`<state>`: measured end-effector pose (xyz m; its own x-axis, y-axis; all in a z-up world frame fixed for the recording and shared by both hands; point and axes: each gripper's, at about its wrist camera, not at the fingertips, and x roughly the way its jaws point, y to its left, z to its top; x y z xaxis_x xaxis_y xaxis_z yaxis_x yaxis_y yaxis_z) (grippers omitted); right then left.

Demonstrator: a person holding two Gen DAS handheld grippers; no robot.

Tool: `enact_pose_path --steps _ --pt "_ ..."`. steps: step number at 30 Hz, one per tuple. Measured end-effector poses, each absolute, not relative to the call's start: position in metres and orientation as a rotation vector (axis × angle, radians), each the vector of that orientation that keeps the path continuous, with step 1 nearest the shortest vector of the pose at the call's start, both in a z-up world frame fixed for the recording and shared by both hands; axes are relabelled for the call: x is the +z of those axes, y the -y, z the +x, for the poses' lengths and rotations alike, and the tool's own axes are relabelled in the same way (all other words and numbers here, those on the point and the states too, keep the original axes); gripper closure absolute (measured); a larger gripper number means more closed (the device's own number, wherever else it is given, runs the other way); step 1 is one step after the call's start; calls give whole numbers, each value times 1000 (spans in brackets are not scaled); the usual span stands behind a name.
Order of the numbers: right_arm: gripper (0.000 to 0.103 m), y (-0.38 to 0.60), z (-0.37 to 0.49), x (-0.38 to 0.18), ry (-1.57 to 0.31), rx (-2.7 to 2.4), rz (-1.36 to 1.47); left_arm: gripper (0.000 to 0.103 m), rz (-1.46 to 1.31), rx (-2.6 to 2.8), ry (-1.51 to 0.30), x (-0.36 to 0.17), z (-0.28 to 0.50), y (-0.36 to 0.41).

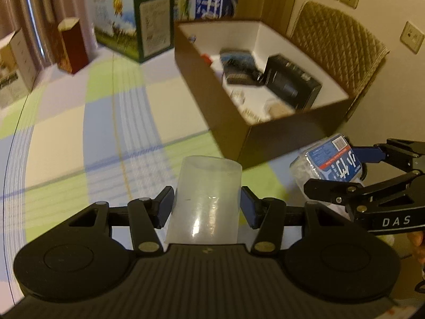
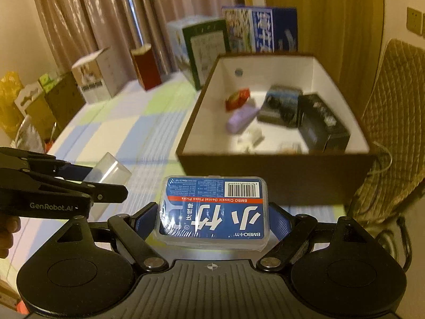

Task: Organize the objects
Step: 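Lift the cup with the left tool while the right tool lifts the floss box toward the box, then open the left tool to drop the cup while the right tool releases the floss box into the box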

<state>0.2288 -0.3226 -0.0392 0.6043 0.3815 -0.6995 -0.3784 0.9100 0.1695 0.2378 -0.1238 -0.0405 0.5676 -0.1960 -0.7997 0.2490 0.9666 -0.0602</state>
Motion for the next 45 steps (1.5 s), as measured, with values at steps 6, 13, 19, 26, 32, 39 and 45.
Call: enact_pose_path --steps 6,13,19,26,32,39,45 --pt "20 339 256 -22 -749 429 -1 54 63 -283 -879 -22 260 142" --pt "20 357 303 -11 -705 406 -8 54 57 -305 -821 -3 295 169" --pt "20 367 341 -17 -712 401 -26 54 71 -309 -800 3 332 191" --pt "20 375 385 -25 -722 398 -51 54 95 -292 -820 -7 380 207" --pt "20 377 425 -30 -719 409 -71 54 127 -279 -830 -17 420 219" --pt "20 376 472 -39 -714 428 -103 54 135 -259 -846 -27 466 224" --pt "20 372 510 -50 -715 435 -133 54 146 -228 -860 -39 497 224"
